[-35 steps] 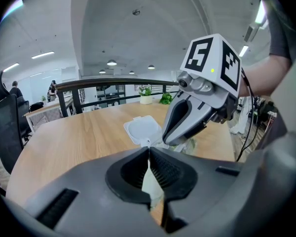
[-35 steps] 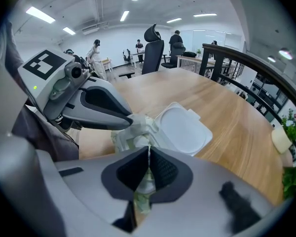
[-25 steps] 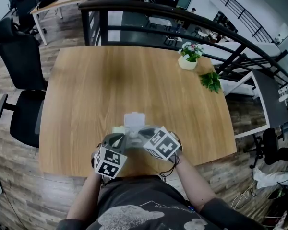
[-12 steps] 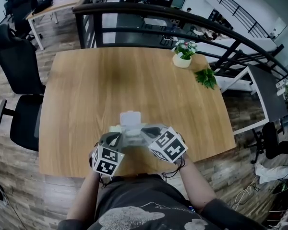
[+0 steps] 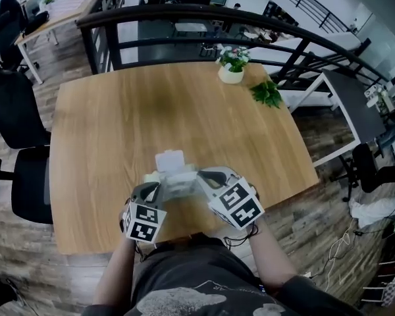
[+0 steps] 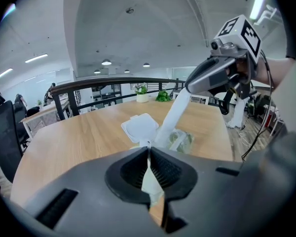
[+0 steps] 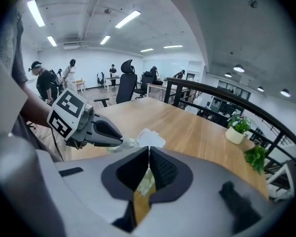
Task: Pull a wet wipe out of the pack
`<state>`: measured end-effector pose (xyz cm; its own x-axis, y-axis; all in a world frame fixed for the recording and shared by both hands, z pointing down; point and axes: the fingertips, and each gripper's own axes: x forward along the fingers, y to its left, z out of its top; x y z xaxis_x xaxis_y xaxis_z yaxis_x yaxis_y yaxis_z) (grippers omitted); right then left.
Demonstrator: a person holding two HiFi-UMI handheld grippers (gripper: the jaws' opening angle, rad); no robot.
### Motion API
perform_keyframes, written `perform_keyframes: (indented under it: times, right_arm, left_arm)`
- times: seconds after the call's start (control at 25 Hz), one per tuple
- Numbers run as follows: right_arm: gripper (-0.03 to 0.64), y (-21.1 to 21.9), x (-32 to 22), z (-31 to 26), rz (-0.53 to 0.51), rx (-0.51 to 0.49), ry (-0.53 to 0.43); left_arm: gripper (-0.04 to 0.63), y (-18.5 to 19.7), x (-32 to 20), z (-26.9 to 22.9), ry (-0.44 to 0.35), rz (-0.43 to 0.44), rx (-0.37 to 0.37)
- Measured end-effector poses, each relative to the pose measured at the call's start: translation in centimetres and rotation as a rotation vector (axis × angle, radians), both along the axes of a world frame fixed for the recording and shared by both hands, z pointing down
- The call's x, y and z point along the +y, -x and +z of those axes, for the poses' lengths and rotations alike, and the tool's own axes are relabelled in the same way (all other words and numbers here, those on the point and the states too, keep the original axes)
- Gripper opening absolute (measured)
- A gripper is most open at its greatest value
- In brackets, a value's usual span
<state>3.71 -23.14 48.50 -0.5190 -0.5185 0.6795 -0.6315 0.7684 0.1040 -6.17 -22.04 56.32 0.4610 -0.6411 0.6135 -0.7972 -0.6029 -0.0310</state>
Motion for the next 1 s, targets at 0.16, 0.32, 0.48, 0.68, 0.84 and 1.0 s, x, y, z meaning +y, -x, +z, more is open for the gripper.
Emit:
perform_keyframes:
  times: [0.16,0.32,0.48,0.68,0.84,1.0]
  right_arm:
    - [0.028,-1.0,0.8,-1.5,0.086,-0.001,-0.047]
    - [0.028,-1.8,1.9,-1.9,0.177,-0.062,-0.025]
    - [0.028,-1.2,3.0,-1.8,0.211,-0.107,-0.010]
    - [0.028,-0.9,4.5,-1.5,0.216,-0.149,-0.001]
    - [0.028,-1.2,6.1,-2.3,0.205,-0.174,-0.018]
    - [0.028,-1.7,9.2,-3.1,0.192,-0.200,-0.029]
  left_arm:
    - [0.023,0.1,-0.2,-0.4,-0.025,0.031,0.023]
    - [0.023,0.0,-0.3,-0.8,-0.046,0.067,0.050]
    - [0.025,0.2,-0.2,-0.9,-0.041,0.086,0.070]
    - [0.026,1.3,0.7,-1.2,-0.067,0.043,0.045]
    - [0.026,2.4,2.6,-2.1,-0.061,-0.003,0.037]
    - [0.026,2.4,5.6,-3.9,-0.079,-0.055,0.064]
